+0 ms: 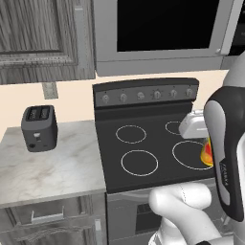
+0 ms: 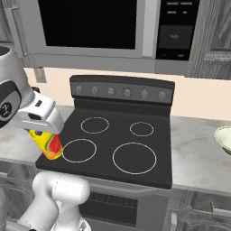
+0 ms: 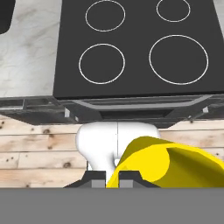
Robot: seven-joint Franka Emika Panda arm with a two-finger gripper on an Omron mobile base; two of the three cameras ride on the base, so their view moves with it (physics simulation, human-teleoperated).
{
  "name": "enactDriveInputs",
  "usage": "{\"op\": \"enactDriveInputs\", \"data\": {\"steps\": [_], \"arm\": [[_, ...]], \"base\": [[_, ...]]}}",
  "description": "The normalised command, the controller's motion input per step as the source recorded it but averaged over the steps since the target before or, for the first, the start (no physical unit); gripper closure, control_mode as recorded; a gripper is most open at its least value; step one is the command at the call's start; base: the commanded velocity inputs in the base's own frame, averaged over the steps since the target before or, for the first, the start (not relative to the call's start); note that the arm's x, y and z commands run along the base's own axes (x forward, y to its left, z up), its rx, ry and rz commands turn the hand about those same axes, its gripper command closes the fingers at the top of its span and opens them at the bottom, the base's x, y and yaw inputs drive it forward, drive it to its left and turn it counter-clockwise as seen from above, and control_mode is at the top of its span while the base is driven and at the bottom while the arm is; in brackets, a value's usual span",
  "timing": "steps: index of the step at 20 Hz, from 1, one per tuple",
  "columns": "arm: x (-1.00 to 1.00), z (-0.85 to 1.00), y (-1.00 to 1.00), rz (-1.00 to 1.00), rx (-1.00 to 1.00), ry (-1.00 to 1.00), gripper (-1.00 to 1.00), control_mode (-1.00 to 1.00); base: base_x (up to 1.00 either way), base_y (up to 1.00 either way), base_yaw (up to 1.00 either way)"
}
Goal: Pick the cup and bowl from the counter and place them on the counter next to the sink.
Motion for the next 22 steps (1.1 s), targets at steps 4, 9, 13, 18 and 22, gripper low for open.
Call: {"op": "enactDriveInputs", "data": {"steps": [4, 9, 13, 18, 22], "arm": [[0.00, 0.00, 0.00, 0.00, 0.00, 0.00, 1.00, 1.00], [0.00, 0.00, 0.00, 0.00, 0.00, 0.00, 1.00, 1.00], [0.00, 0.00, 0.00, 0.00, 0.00, 0.00, 1.00, 1.00], [0.00, 0.00, 0.00, 0.00, 0.00, 0.00, 1.00, 1.00], [0.00, 0.00, 0.00, 0.00, 0.00, 0.00, 1.00, 1.00]], "base": [[0.00, 0.00, 0.00], [-0.18, 0.00, 0.00], [-0.86, 0.00, 0.00], [-0.73, -0.08, 0.01], [0.37, -0.48, 0.39]]}}
